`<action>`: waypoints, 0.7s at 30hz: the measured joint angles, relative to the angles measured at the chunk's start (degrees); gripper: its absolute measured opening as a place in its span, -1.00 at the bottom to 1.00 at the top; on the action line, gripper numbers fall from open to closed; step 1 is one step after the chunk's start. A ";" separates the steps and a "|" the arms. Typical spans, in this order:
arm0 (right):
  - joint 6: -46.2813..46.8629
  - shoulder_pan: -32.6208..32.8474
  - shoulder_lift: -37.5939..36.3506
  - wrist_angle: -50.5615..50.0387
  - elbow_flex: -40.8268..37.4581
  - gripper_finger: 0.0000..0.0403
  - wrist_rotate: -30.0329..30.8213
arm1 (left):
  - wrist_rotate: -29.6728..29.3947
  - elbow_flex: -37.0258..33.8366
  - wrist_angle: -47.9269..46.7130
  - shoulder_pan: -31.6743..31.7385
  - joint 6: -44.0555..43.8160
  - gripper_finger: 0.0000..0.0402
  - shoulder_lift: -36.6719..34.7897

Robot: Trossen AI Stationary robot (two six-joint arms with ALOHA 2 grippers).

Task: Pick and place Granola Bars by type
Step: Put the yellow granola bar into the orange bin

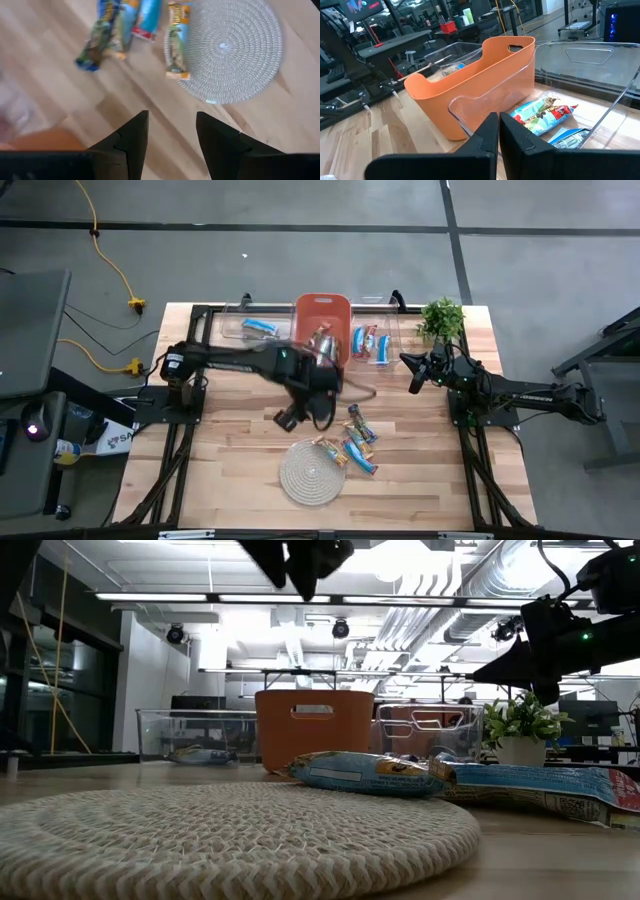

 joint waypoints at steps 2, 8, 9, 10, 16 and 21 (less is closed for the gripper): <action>0.00 0.00 0.00 0.00 0.02 -1.00 0.00 | 0.00 -3.09 3.91 -1.52 0.02 -0.20 0.02; 0.00 0.00 0.00 0.00 0.01 -1.00 0.00 | 1.19 -10.57 16.79 -5.15 0.00 -0.20 -0.01; 0.00 -0.01 0.00 0.00 0.01 -1.00 0.00 | 1.24 -11.48 18.41 -5.60 0.00 -0.20 -0.01; 0.00 -0.02 0.00 0.00 0.02 -1.00 0.00 | 1.24 -12.38 19.94 -6.00 0.00 -0.20 -0.01; 0.00 0.00 0.00 0.00 0.00 -1.00 0.00 | 1.64 -17.09 28.73 -7.06 -0.49 -0.15 -0.01; 0.00 -0.02 0.00 0.00 0.00 -1.00 0.00 | 1.49 -20.39 33.56 -6.84 -3.87 0.07 -0.03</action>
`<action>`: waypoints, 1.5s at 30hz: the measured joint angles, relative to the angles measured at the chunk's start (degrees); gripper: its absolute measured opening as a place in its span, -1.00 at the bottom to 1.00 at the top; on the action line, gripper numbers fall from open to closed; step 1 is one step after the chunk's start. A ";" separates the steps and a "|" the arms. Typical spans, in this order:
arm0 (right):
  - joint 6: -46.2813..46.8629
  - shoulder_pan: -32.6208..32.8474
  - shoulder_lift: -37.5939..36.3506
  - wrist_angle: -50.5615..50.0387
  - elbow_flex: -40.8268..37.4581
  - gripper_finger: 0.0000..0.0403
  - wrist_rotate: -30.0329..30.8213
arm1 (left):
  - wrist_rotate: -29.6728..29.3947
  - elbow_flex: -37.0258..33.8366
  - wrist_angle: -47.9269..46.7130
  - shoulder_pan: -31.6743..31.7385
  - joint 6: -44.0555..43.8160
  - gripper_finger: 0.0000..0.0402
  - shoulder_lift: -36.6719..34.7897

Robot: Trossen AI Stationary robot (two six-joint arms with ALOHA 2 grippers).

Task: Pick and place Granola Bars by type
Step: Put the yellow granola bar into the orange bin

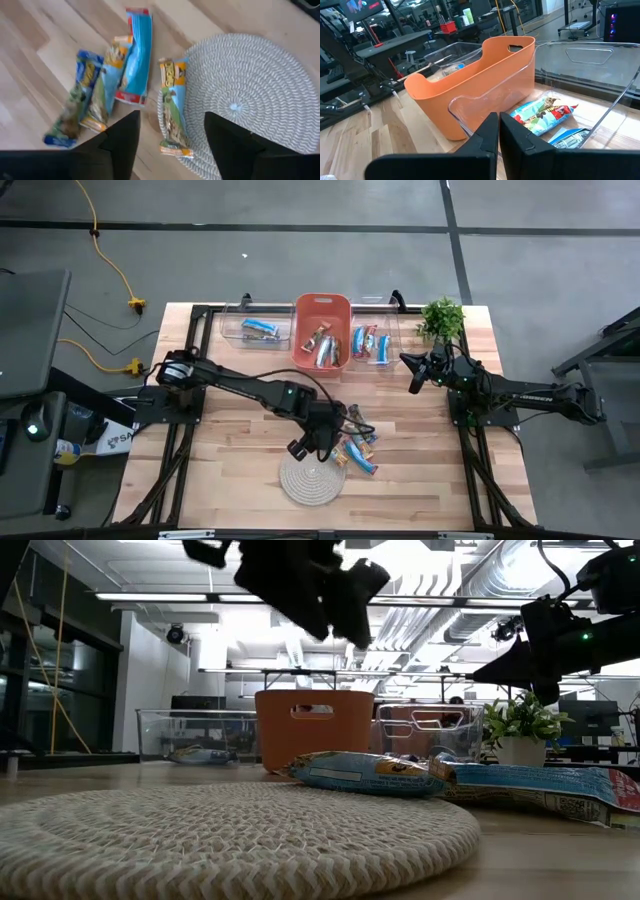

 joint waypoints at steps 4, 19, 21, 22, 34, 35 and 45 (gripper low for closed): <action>0.00 0.02 0.00 0.00 0.01 -1.00 0.00 | -0.07 -2.09 2.44 -0.02 -0.90 0.27 0.02; 0.00 0.00 0.25 0.37 0.00 -1.00 0.05 | 0.98 -3.25 8.00 -0.04 -2.64 0.37 6.15; 0.00 0.02 0.91 0.48 0.01 -1.00 -0.23 | 1.79 -2.94 8.75 -0.04 -2.84 0.37 7.05; 0.00 0.02 1.00 0.20 0.00 -1.00 -0.15 | 1.70 -3.23 7.44 -0.04 -2.99 0.37 7.16; 0.00 0.00 1.49 0.01 0.01 -1.00 0.01 | 1.52 -3.15 9.24 -0.04 -3.08 0.37 9.25; 0.00 0.01 1.49 0.00 0.00 -1.00 0.01 | 1.53 -3.00 10.19 -0.04 -3.08 0.37 9.70; 0.00 0.02 1.52 0.17 0.01 -1.00 -0.07 | 1.88 -3.03 11.30 -0.04 -4.15 0.37 11.79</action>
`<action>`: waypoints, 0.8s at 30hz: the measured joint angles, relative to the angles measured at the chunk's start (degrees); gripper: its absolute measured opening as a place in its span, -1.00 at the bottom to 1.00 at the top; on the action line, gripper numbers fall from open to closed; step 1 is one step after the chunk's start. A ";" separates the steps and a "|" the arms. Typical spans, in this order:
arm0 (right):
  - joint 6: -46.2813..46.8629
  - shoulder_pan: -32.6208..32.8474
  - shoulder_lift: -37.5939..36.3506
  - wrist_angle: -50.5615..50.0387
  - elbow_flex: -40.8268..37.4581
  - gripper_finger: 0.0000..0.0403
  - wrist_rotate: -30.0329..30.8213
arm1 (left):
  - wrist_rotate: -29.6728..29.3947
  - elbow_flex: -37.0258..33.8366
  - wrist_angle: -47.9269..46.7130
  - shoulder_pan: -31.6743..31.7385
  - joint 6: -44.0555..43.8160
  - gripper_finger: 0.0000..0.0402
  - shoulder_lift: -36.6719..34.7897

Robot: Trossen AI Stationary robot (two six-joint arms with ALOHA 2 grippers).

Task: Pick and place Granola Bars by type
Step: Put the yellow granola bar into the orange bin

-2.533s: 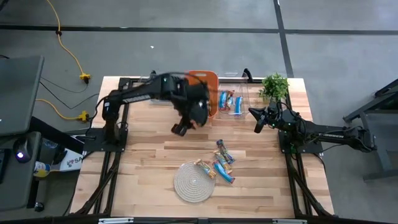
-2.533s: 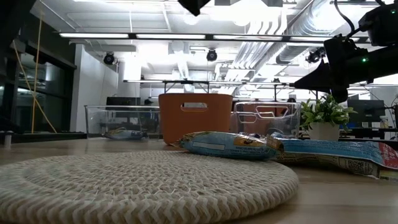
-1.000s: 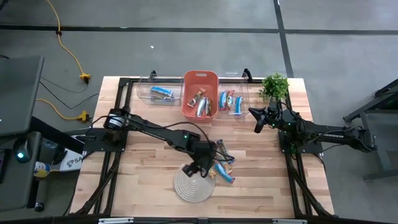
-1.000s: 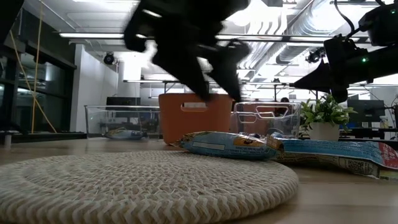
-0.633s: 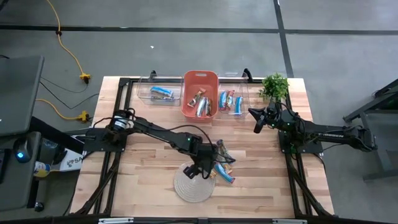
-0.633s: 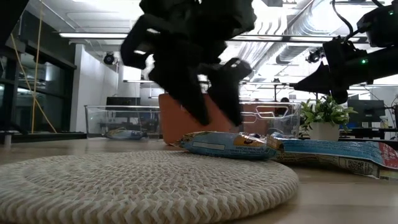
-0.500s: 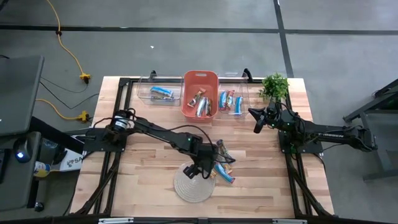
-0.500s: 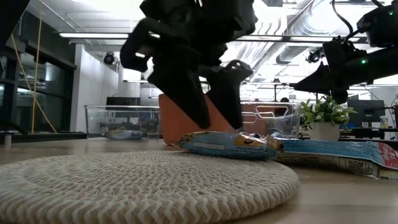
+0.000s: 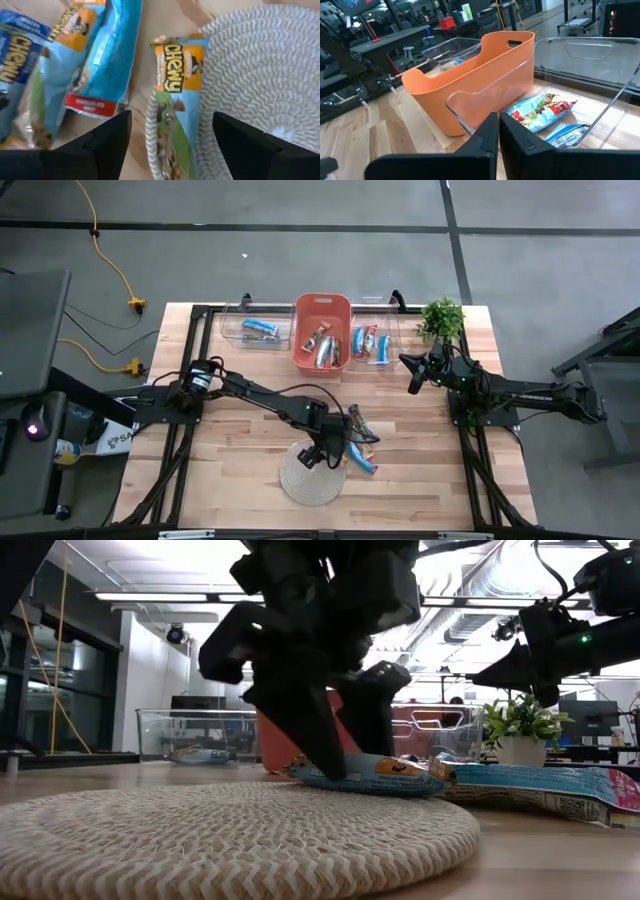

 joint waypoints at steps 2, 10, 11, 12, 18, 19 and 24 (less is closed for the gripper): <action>0.00 -0.01 0.01 -0.11 -0.01 -1.00 0.04 | 0.00 -0.10 -0.83 0.00 0.00 0.37 0.30; 0.00 -0.01 0.01 -0.17 -0.01 -1.00 0.07 | 0.04 -0.11 -0.48 0.00 0.00 0.37 0.28; 0.00 -0.02 0.01 -0.17 0.00 -1.00 0.07 | 0.04 -0.11 -0.52 0.00 0.00 0.35 0.28; 0.00 0.00 0.01 -0.17 0.01 -1.00 0.06 | 0.04 -0.11 -0.56 0.00 0.00 0.33 0.28; 0.00 -0.02 0.01 -0.17 -0.01 -1.00 0.07 | -0.17 -0.11 -0.52 0.00 -0.19 0.04 0.28; 0.00 0.00 0.01 -0.17 -0.01 -1.00 0.07 | -0.30 -0.11 -0.51 0.00 -0.20 -0.01 0.28; 0.00 -0.01 0.01 -0.17 -0.01 -1.00 0.07 | -0.33 -0.11 -0.55 0.00 -0.20 -0.23 0.26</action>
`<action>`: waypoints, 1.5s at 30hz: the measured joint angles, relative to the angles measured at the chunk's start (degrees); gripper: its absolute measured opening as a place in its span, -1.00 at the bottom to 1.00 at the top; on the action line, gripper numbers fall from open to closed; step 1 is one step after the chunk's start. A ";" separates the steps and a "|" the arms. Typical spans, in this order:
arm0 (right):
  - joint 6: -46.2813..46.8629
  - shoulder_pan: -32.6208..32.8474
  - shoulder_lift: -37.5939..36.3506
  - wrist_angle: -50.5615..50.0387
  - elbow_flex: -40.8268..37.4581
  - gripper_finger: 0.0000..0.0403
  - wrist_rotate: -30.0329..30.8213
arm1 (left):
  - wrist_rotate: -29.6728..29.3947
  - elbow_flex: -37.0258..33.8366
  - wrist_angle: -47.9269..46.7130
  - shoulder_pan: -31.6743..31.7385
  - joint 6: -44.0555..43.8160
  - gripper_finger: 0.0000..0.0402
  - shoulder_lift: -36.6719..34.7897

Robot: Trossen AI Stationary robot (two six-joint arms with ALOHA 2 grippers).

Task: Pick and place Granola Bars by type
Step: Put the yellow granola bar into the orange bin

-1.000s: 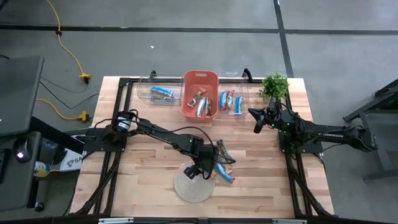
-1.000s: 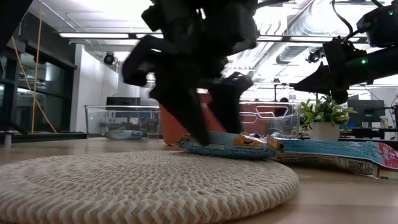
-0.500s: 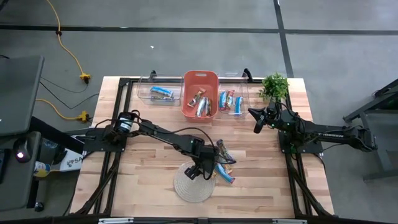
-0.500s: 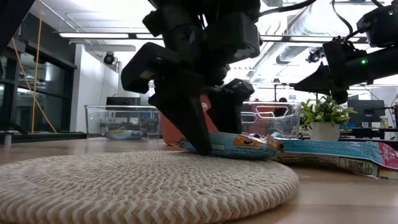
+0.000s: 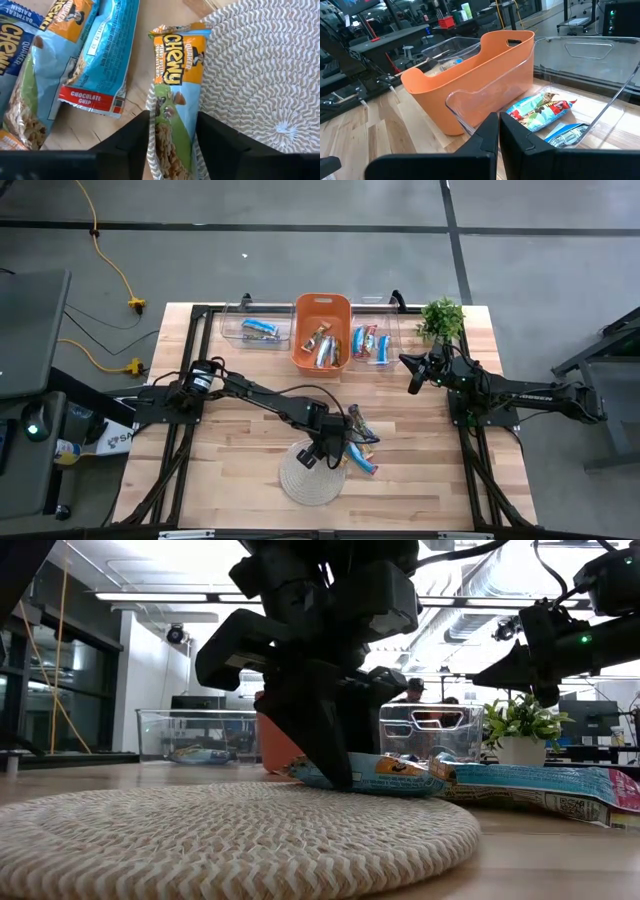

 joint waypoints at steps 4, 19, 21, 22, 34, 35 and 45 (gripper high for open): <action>0.00 0.01 0.00 0.00 0.00 -1.00 0.00 | -0.01 0.00 -0.22 0.00 0.00 -0.35 0.00; 0.00 0.00 0.00 0.00 0.00 -1.00 0.00 | -1.49 0.09 -0.31 0.00 -3.59 -0.67 -0.07; 0.00 -0.02 0.00 0.00 0.02 -1.00 0.00 | -1.51 0.16 -0.43 0.00 -4.36 -0.69 -0.09; 0.00 -0.01 0.00 0.00 0.00 -1.00 0.00 | -1.59 0.53 -1.11 0.00 -4.48 -0.70 -0.09; 0.00 0.01 0.00 0.00 0.00 -1.00 0.00 | -1.94 11.49 -13.13 0.03 -4.84 -0.72 -0.11; 0.00 -0.02 0.00 0.00 0.00 -1.00 0.00 | -1.94 12.87 -14.56 0.03 -5.49 -0.72 -0.09; 0.00 0.01 0.00 0.00 0.00 -1.00 0.00 | -4.29 31.22 -26.08 1.02 -18.79 -0.72 -0.09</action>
